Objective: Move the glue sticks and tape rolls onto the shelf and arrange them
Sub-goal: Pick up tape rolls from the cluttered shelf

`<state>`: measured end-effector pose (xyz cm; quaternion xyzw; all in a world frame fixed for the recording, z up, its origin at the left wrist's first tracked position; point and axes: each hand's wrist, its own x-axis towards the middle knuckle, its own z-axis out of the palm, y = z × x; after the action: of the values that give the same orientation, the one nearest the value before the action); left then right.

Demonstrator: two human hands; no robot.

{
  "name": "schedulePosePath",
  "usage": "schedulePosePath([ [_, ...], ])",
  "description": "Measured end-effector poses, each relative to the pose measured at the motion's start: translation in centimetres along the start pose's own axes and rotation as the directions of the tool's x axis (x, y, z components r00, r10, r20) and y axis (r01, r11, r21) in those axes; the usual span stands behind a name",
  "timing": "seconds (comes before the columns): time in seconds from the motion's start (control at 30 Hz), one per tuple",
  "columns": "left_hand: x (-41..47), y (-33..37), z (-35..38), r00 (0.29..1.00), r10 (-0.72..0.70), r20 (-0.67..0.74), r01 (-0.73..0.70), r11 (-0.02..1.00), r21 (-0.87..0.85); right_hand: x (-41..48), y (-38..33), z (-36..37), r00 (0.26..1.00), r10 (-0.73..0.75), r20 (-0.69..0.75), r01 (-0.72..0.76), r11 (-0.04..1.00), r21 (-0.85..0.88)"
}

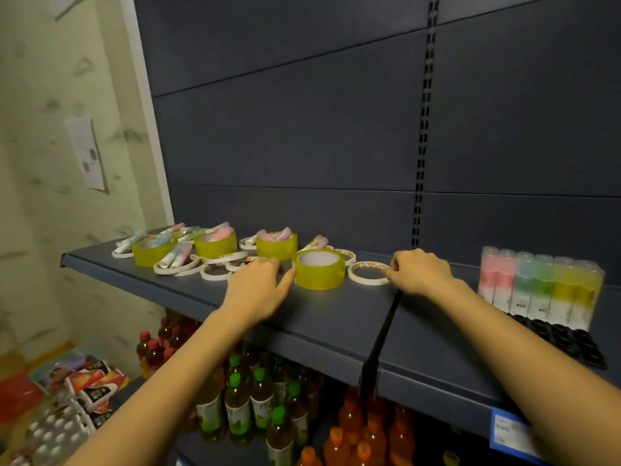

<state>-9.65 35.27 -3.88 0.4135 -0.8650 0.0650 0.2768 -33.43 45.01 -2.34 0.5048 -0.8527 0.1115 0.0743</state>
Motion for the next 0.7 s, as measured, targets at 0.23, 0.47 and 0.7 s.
schedulePosePath([
  [0.23,6.4,-0.5,3.8,0.994,-0.104,0.033,0.101,0.991,0.087,4.5,0.9,2.1,0.987,0.130,0.099,-0.109,0.975,-0.192],
  [0.47,10.5,-1.1,5.7,0.959,-0.158,0.234,0.173,0.984,-0.048,6.4,1.1,2.4,0.973,0.146,0.177,-0.114,0.977,-0.178],
  [0.7,13.0,-2.7,7.6,0.880,-0.125,0.459,0.237,0.952,-0.195,5.3,1.3,0.6,0.991,0.133,0.016,-0.126,0.966,-0.226],
])
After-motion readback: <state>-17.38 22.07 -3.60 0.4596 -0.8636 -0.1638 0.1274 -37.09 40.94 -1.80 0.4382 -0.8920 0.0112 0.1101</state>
